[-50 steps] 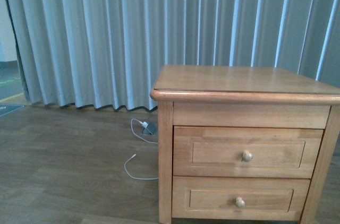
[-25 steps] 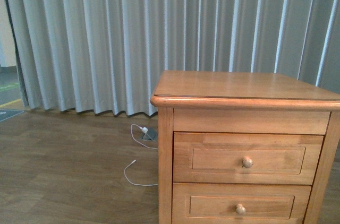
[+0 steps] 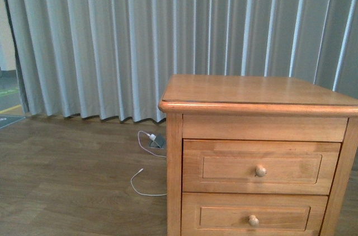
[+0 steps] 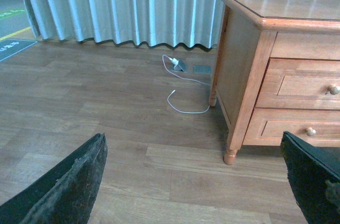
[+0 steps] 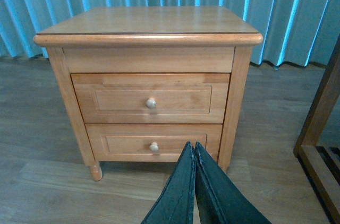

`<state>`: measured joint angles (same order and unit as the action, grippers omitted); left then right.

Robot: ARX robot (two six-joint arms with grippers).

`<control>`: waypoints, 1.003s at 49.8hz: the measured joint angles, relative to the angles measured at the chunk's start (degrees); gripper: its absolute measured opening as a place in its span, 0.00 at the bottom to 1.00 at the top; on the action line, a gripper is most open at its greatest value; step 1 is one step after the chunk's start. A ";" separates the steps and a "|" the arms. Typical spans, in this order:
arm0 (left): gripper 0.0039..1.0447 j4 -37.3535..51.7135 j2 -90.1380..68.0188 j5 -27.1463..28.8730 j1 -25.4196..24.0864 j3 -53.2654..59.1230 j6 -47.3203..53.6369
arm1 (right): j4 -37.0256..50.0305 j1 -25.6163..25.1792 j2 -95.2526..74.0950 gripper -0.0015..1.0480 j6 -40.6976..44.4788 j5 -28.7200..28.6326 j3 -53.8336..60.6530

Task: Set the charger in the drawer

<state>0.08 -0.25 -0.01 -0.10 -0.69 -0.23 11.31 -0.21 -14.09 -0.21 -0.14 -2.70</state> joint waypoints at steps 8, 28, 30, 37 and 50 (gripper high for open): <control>0.95 0.00 0.00 0.02 0.00 0.00 0.00 | -0.50 0.00 2.47 0.02 0.00 0.07 1.31; 0.95 -0.04 0.00 0.00 0.00 0.00 0.00 | -11.21 0.02 13.79 0.02 0.04 -0.04 2.38; 0.95 -0.04 0.00 0.00 0.00 0.00 0.00 | -11.21 0.02 13.84 0.02 0.04 -0.04 2.38; 0.95 -0.04 0.00 0.00 0.00 0.00 0.00 | -11.21 0.02 13.84 0.02 0.11 -0.04 2.38; 0.95 -0.04 0.00 0.00 0.00 0.00 0.00 | -11.21 0.02 13.84 0.47 0.15 -0.04 2.38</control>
<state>0.03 -0.25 -0.01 -0.10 -0.69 -0.23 0.10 -0.19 -0.25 -0.05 -0.19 -0.32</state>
